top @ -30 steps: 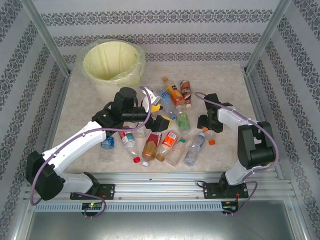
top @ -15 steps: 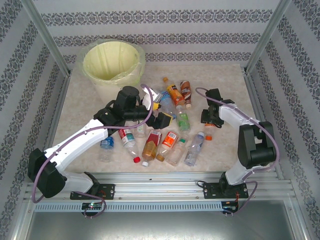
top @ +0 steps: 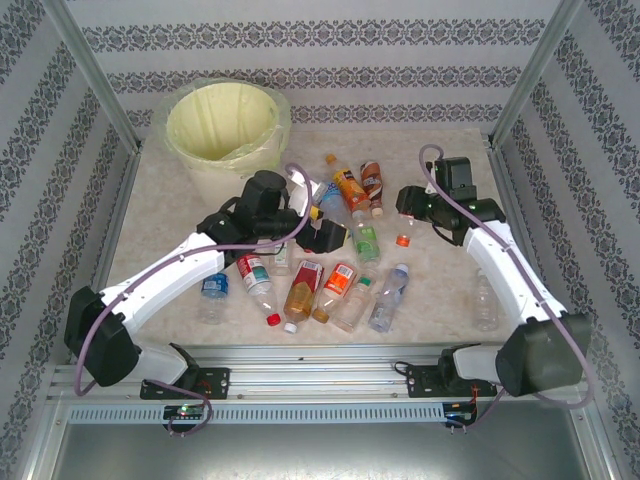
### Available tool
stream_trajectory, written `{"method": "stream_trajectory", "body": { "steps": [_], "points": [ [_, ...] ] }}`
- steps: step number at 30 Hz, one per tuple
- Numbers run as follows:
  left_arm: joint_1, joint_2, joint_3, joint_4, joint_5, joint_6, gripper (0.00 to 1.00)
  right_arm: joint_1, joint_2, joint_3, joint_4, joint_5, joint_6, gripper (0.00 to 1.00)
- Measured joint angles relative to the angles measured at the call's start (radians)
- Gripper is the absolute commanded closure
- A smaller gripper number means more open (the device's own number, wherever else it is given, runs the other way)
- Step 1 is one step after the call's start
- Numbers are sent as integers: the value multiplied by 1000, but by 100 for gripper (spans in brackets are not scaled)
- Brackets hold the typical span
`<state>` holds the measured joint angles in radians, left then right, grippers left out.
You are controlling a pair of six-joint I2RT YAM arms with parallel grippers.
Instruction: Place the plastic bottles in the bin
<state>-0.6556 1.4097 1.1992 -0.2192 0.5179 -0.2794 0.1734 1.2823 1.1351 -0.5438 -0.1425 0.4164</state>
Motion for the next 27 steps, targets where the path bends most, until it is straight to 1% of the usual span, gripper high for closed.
{"method": "stream_trajectory", "body": {
  "steps": [4, 13, 18, 24, 27],
  "points": [
    [0, 24, 19, -6, 5, -25, 0, 40, -33, 0, 37, -92, 84, 49],
    [0, 26, -10, 57, 25, -93, 0, 159, -61, -1, 189, -201, 272, 49],
    [0, 30, -27, 110, 64, -121, 0, 222, -61, -1, 247, -227, 327, 49],
    [0, 31, -37, 168, 85, -149, 0, 277, -59, -1, 296, -241, 364, 49],
    [1, 31, -46, 181, 89, -163, 4, 295, -55, -1, 316, -245, 374, 50]
  ]
}}
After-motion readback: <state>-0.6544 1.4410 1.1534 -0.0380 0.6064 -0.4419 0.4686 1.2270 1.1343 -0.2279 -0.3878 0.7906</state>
